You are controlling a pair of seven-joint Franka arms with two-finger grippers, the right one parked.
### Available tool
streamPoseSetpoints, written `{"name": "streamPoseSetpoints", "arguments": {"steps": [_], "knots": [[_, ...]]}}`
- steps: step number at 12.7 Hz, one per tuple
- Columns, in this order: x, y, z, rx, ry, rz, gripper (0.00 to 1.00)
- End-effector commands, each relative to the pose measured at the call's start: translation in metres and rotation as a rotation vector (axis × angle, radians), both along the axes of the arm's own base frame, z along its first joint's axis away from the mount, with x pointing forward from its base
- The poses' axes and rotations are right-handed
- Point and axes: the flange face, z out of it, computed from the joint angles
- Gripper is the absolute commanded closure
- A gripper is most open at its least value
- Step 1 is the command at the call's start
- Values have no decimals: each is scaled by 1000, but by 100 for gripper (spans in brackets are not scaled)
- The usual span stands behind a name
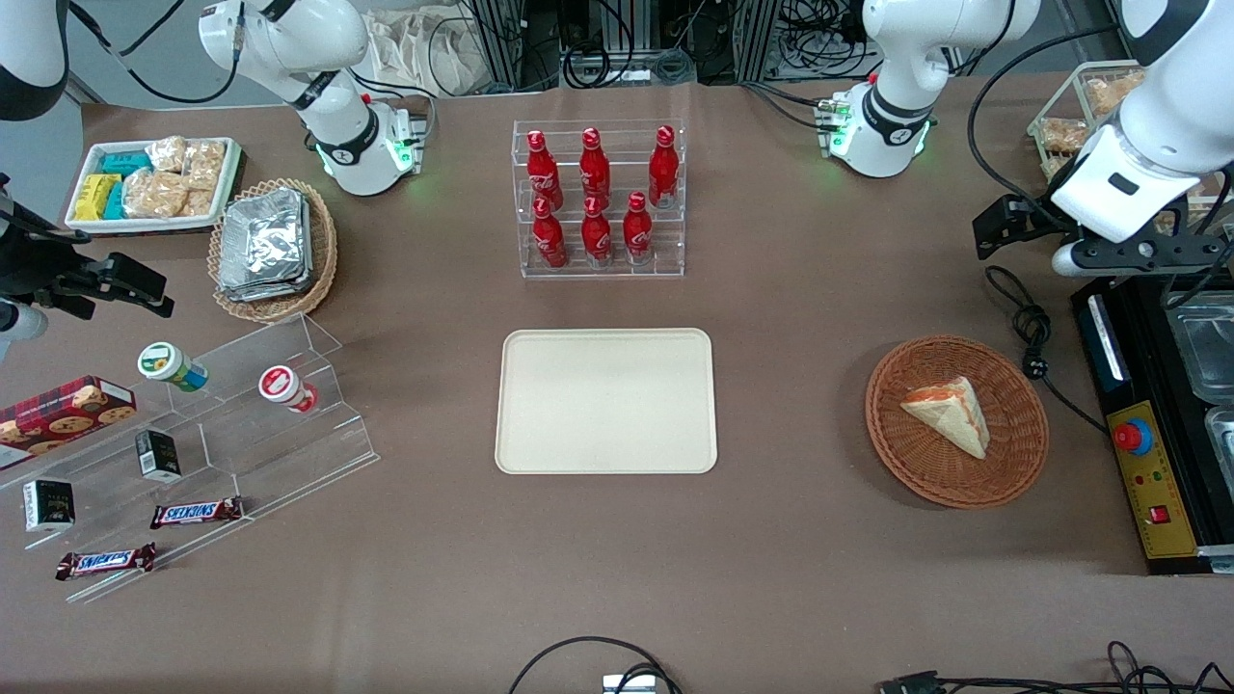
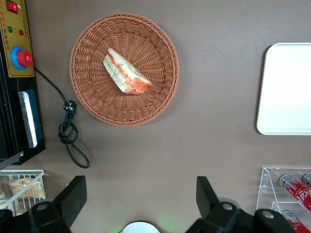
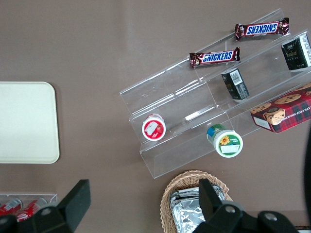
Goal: Place sandwich from basket to tray
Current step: 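Move the left gripper over the wicker basket toward the sandwich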
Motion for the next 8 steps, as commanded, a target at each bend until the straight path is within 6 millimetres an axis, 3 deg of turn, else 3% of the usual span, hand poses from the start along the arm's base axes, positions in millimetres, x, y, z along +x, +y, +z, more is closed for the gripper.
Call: {"name": "streamPoseSetpoints", "arguments": {"steps": [1,4,6,8], "knots": [[-4,3,10,9,5,-1,0],[-1,5,6,10,3,-5,0],[18,24,-14,66,-15,10,0],[33,23,-44,96,15,14,0]]}}
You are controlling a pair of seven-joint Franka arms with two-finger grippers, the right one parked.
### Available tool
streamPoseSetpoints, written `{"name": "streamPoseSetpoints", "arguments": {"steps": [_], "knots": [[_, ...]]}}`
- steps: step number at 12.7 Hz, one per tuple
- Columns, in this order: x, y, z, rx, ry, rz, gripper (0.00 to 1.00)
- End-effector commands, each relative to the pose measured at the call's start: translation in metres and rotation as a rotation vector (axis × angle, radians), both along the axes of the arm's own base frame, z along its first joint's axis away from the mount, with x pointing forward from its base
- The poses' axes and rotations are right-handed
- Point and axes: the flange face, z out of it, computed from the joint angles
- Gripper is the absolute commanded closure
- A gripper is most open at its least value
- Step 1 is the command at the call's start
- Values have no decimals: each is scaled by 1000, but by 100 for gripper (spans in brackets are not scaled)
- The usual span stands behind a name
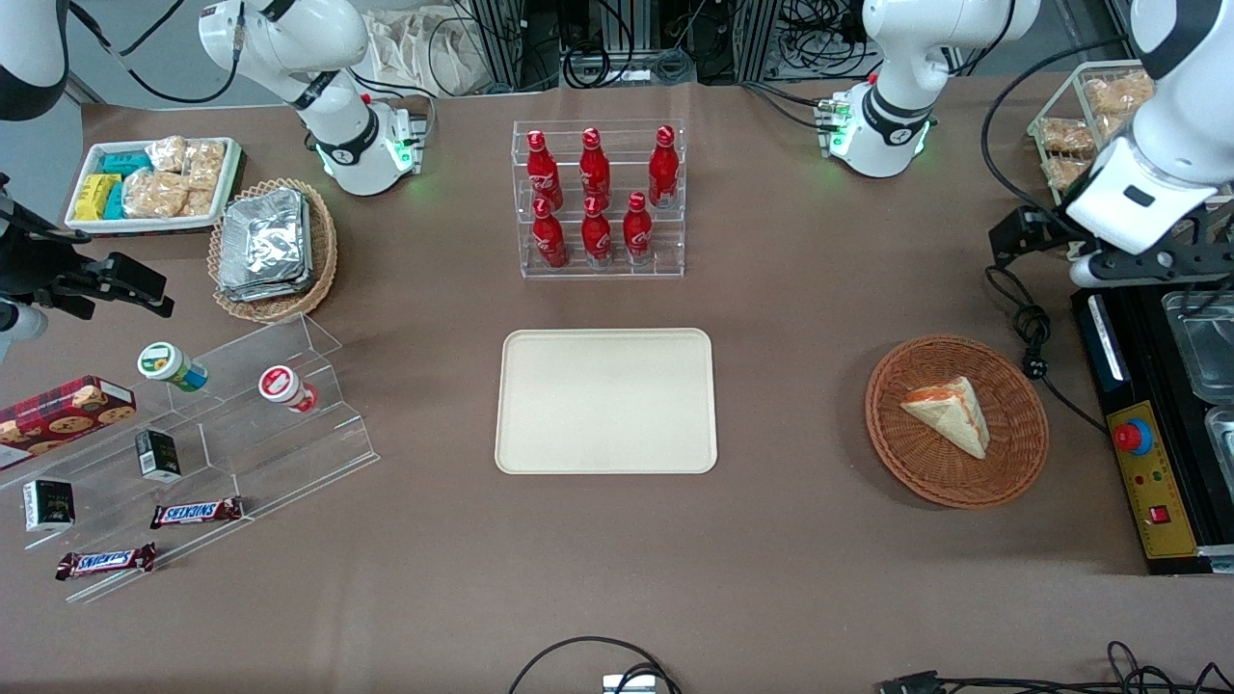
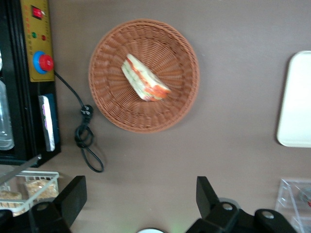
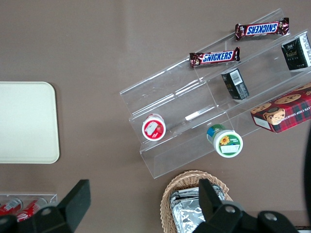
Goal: Place sandwich from basket to tray
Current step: 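Move the left gripper over the wicker basket toward the sandwich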
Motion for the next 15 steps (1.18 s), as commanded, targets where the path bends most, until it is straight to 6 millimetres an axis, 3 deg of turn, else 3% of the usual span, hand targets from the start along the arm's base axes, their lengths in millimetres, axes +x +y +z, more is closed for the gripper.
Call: {"name": "streamPoseSetpoints", "arguments": {"steps": [1,6,9,11,15], "knots": [[20,-1,-35,28,39,17,0],[57,36,-110,69,46,457,0],[65,35,-146,92,61,606,0],[65,57,-179,61,42,657,0],[61,66,-231,35,21,791,0]]}}
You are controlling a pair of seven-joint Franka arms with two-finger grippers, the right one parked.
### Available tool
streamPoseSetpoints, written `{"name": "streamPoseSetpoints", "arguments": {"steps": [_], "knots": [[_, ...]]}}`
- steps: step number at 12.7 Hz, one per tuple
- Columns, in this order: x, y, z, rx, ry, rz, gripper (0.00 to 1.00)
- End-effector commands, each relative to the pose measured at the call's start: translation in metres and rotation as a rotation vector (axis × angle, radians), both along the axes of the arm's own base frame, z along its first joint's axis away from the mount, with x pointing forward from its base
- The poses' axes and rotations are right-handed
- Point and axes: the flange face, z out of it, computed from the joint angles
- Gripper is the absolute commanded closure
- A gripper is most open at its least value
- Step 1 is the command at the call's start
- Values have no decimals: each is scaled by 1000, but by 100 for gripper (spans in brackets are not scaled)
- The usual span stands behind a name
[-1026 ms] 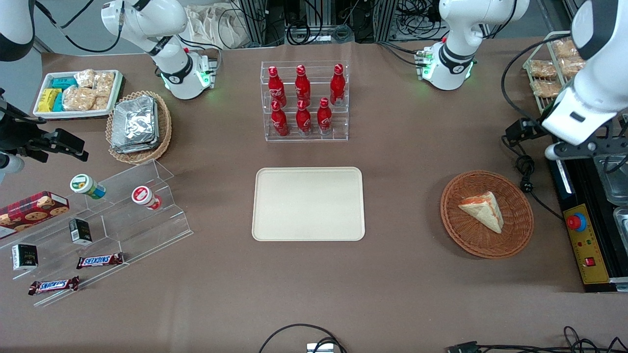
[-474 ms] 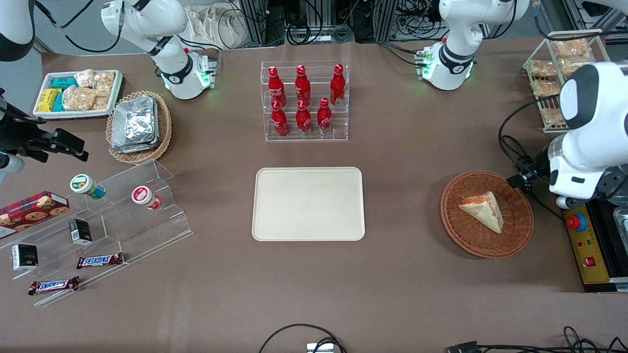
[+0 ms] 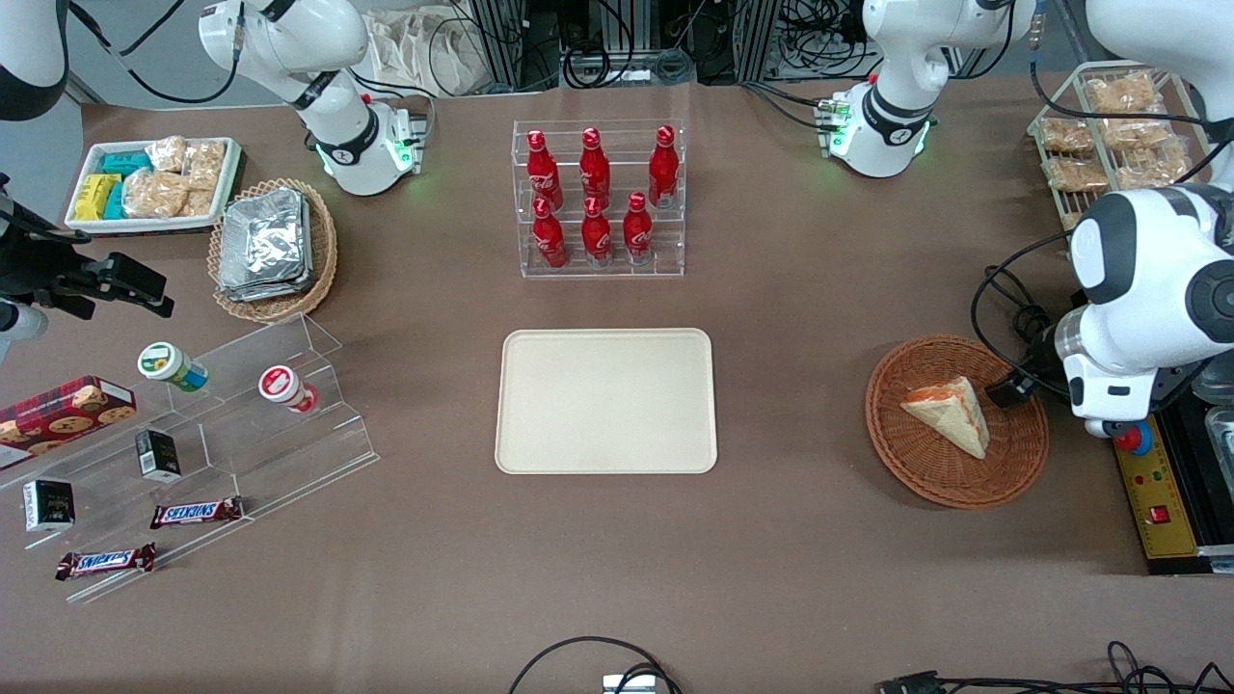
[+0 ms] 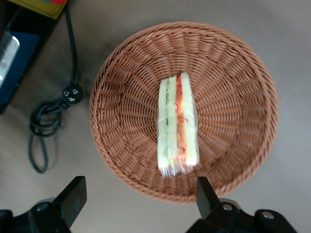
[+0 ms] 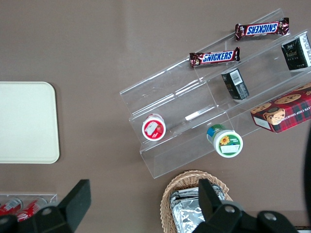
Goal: Place sandwich from basket to tray
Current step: 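Lower the left gripper and close it on the wrapped sandwich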
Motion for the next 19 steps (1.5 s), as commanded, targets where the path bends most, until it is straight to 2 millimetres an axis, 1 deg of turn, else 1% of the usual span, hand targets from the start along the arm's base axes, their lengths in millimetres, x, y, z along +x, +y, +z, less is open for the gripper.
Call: {"name": "streamPoseSetpoints", "arguments": {"steps": [1,3,5,7,9,12,15,16,17,18,19], "knots": [[0,-12,-24,13,-8,85,0],[4,-15,-44,23,-10,103,0],[7,-23,-59,29,-36,111,0],[6,-28,-76,31,-66,107,0],[3,-28,-88,33,-66,107,0],[-2,-30,-96,35,-47,108,0],[-2,-30,-109,40,-37,105,1],[-1,-30,-111,40,-43,104,5],[-1,-30,-111,40,-43,104,15],[-2,-32,-111,39,-41,92,32],[-3,-32,-111,40,-33,78,57]]}}
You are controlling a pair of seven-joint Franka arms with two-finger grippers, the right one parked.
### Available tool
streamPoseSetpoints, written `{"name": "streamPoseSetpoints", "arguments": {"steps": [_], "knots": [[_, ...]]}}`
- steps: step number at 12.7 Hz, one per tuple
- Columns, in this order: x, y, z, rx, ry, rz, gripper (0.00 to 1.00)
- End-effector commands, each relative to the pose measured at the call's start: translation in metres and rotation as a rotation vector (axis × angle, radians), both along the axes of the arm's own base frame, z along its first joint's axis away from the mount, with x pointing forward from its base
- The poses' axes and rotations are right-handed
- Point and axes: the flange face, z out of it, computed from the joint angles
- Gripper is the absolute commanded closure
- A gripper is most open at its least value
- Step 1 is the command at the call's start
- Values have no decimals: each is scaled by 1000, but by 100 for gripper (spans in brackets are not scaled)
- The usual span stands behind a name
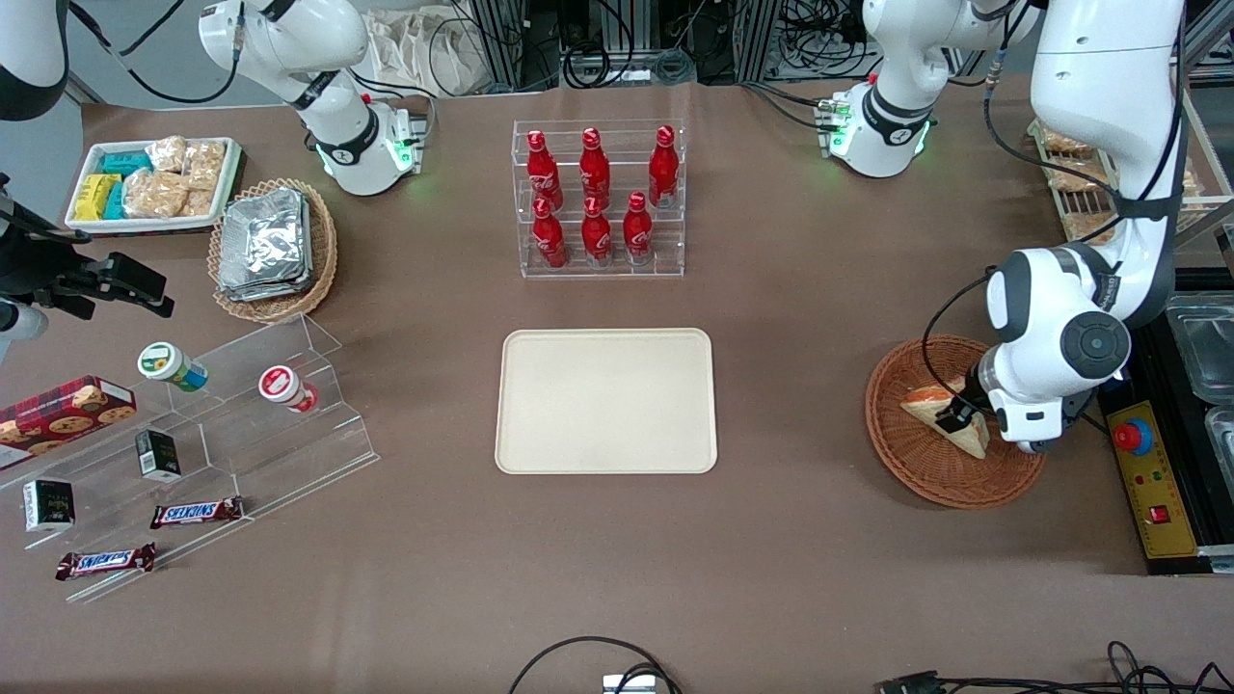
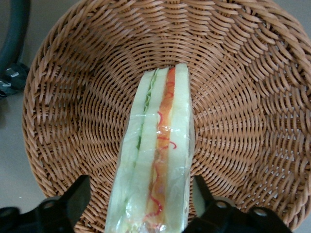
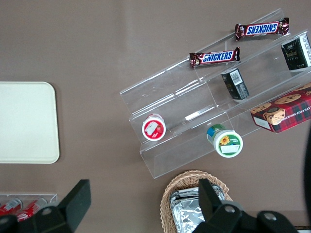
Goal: Place sandwich from basket to tray
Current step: 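Lower the left gripper and close it on the wrapped sandwich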
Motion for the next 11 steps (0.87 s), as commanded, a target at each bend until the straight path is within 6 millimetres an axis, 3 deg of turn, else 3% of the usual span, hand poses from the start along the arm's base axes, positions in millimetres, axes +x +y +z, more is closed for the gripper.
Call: {"name": "streamPoseSetpoints", "arguments": {"steps": [1,2,7,11], "knots": [[-2,-2,0,1,-1,-34,76],[-2,-2,0,-1,4,-44,98],[2,-3,13,1,-10,-51,100],[9,-4,107,-32,10,-268,100]]}}
